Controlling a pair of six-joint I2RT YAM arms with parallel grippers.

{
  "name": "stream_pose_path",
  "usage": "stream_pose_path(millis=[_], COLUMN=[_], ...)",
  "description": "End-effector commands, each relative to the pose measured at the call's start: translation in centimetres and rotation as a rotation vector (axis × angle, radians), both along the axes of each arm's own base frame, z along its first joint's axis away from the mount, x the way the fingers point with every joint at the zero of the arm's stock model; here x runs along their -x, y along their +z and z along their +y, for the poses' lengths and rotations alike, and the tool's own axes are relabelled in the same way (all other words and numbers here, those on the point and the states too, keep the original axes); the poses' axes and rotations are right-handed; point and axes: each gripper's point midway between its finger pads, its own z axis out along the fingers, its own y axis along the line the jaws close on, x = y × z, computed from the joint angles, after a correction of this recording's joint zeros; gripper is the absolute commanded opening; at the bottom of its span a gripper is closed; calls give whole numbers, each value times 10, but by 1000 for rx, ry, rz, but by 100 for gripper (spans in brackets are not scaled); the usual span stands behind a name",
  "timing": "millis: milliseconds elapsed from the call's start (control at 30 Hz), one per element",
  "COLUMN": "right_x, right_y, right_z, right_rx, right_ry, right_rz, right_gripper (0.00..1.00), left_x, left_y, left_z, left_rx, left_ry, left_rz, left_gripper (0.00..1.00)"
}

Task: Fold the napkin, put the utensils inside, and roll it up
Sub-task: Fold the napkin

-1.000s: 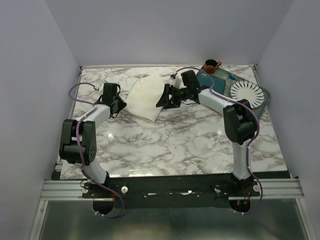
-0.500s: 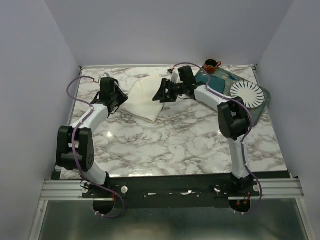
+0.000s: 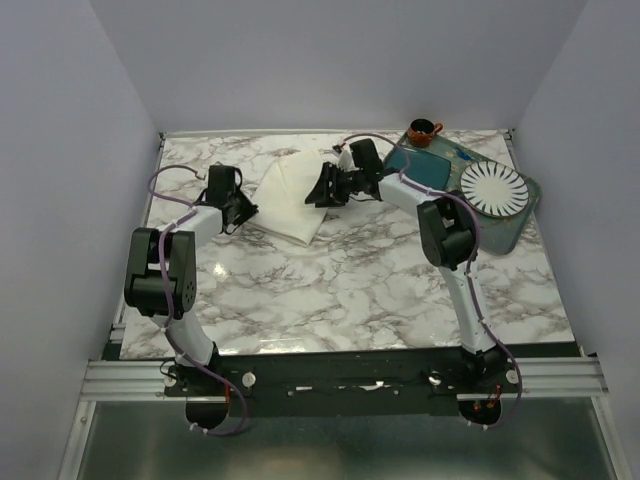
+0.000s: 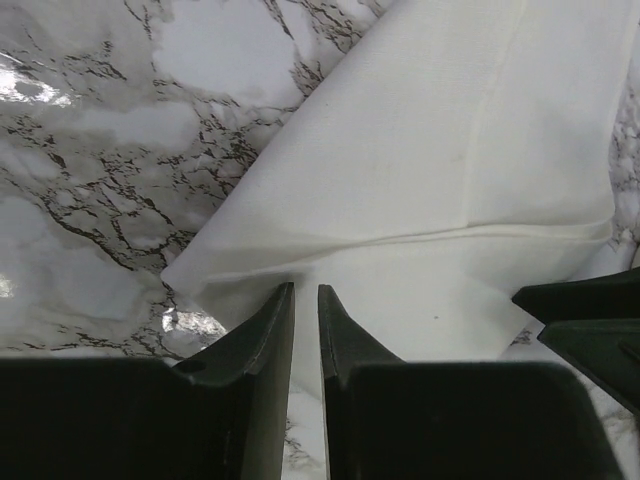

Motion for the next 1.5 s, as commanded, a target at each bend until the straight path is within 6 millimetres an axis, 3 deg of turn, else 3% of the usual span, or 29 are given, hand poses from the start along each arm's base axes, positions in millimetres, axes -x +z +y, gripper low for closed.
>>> stream_pose_path(millis=[0, 267, 433, 633, 700, 733, 800, 867, 1000, 1100, 1133, 1233, 1333, 1467], right_x=[-27, -41, -53, -51, -45, -40, -32, -31, -33, -38, -38, -45, -47, -49], right_y=[-19, -18, 1, 36, 54, 49, 59, 51, 46, 45, 47, 33, 20, 0], right_z=[-22, -29, -28, -27, -29, -34, -41, -54, -54, -34, -26, -17, -13, -16], right_rx=[7, -15, -53, -53, -29, 30, 96, 202, 209, 98, 49, -6, -28, -19], right_ry=[-86, -119, -118, -86, -69, -59, -49, -50, -46, -42, -47, -80, -93, -120], right_rz=[28, 51, 25, -45, -95, -120, -176, -232, -230, -153, -115, -51, -15, 24], right_gripper=[59, 60, 63, 73, 78, 83, 88, 96, 98, 81, 72, 57, 50, 47], left_x=[-5, -14, -19, -32, -28, -25, -11, 5, 25, 21, 22, 15, 18, 23], left_y=[-10, -2, 5, 49, 66, 70, 74, 71, 65, 56, 57, 52, 45, 13], left_z=[22, 36, 42, 44, 41, 39, 34, 25, -15, -51, -68, -110, -144, -156], left_rx=[-88, -158, -211, -228, -205, -196, -154, -106, 60, 165, 230, 278, 277, 277], left_ry=[47, 52, 40, 38, 37, 38, 38, 22, -79, -160, -205, -276, -343, -343], left_rz=[23, 22, 19, -53, -76, -76, -55, -50, -81, -87, -77, -75, -61, 2], left_gripper=[24, 24, 25, 32, 37, 43, 47, 50, 47, 38, 31, 24, 20, 16])
